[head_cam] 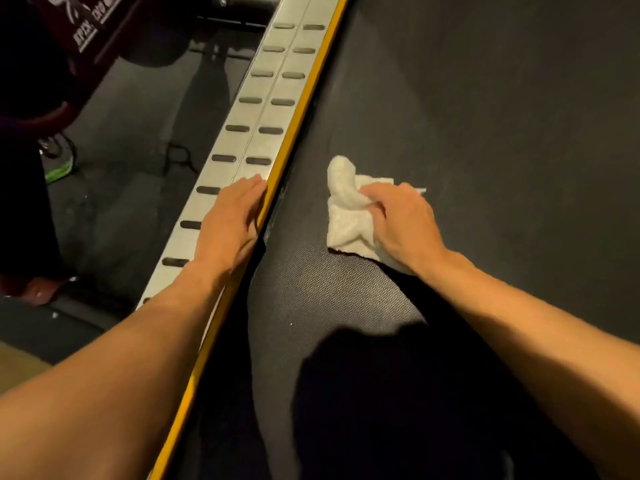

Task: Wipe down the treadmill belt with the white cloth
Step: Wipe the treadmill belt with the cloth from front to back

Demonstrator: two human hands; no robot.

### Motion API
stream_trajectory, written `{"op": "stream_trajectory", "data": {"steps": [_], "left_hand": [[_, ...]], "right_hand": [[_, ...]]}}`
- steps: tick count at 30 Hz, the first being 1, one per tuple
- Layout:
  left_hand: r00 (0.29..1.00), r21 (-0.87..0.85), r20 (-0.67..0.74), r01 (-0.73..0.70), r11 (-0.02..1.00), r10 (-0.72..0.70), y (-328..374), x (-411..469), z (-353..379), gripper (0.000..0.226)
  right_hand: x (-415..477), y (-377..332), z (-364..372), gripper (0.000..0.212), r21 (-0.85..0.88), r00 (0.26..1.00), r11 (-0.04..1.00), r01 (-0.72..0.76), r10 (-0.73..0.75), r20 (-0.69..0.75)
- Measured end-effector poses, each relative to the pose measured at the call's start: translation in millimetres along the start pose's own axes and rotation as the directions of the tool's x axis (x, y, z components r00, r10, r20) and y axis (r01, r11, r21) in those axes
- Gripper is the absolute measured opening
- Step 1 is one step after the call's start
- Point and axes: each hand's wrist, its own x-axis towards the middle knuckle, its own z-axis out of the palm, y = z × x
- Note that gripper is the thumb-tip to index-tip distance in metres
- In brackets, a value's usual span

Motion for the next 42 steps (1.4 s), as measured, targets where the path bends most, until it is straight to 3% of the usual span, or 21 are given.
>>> {"op": "stream_trajectory", "data": {"steps": [5, 10, 12, 15, 18, 21, 24, 27, 29, 32, 35, 38, 42], "left_hand": [[0.999, -0.016, -0.044, 0.026, 1.000, -0.027, -1.9, 0.3, 9.5, 0.057], [0.998, -0.019, -0.047, 0.044, 0.999, -0.045, -1.7, 0.3, 14.6, 0.055], [0.997, -0.015, -0.058, 0.048, 0.999, -0.049, -1.2, -0.4, 14.1, 0.055], [0.998, -0.004, -0.056, 0.029, 1.000, -0.029, -2.1, 0.8, 14.5, 0.058], [0.998, -0.010, -0.058, 0.031, 0.999, -0.032, -2.2, 1.7, 12.7, 0.057], [0.998, -0.027, -0.059, 0.034, 0.999, -0.036, -2.0, 1.0, 13.2, 0.054], [0.998, -0.009, -0.056, 0.034, 0.999, -0.035, -2.9, 0.3, 13.6, 0.051], [0.996, -0.042, -0.072, 0.043, 0.998, -0.046, -1.0, -0.8, 12.8, 0.055], [0.997, -0.049, -0.065, 0.032, 0.998, -0.035, -0.4, -0.8, 10.8, 0.058], [0.999, -0.022, -0.038, 0.028, 0.999, -0.029, -0.5, 0.0, 11.4, 0.060], [0.998, -0.010, -0.021, 0.067, 0.998, -0.067, 0.6, -0.8, 11.0, 0.055], [0.997, -0.025, -0.025, 0.069, 0.997, -0.069, 3.4, 0.0, 10.8, 0.056], [0.997, -0.019, -0.034, 0.068, 0.997, -0.069, 3.4, 0.9, 9.6, 0.057]], "right_hand": [[12.4, -4.0, 24.3, 0.038, -0.238, 0.988, 0.967, 0.089, -0.056, 0.145], [-32.0, -31.2, 25.1, 0.036, 0.049, 0.944, 0.974, 0.219, -0.225, 0.241], [-20.6, -28.3, 25.3, 0.042, 0.100, 0.969, 0.980, 0.172, -0.186, 0.164], [27.1, -8.2, 31.9, 0.040, -0.021, 1.000, 1.000, 0.003, -0.003, 0.003], [39.5, -7.1, 43.6, 0.041, -0.057, 0.996, 0.995, -0.080, 0.082, 0.030], [-1.4, -27.3, 47.9, 0.044, -0.065, 0.984, 0.994, 0.093, -0.082, 0.161], [-34.9, -34.2, 43.2, 0.049, 0.075, 0.929, 0.971, 0.228, -0.240, 0.282], [-13.7, -26.2, 39.3, 0.041, 0.112, 0.996, 0.993, 0.026, -0.035, 0.077], [2.2, -26.1, 35.0, 0.039, 0.064, 0.998, 0.996, -0.065, 0.067, -0.019], [-5.9, -38.9, 33.7, 0.041, -0.016, 0.995, 1.000, -0.008, 0.009, 0.096], [-31.6, -43.4, 41.2, 0.049, 0.034, 0.953, 0.990, 0.137, -0.141, 0.267], [-21.7, -35.6, 29.7, 0.048, 0.084, 0.982, 0.995, 0.062, -0.076, 0.173], [-7.2, -23.0, 25.4, 0.041, -0.004, 0.992, 0.999, -0.051, 0.051, 0.113]]}}
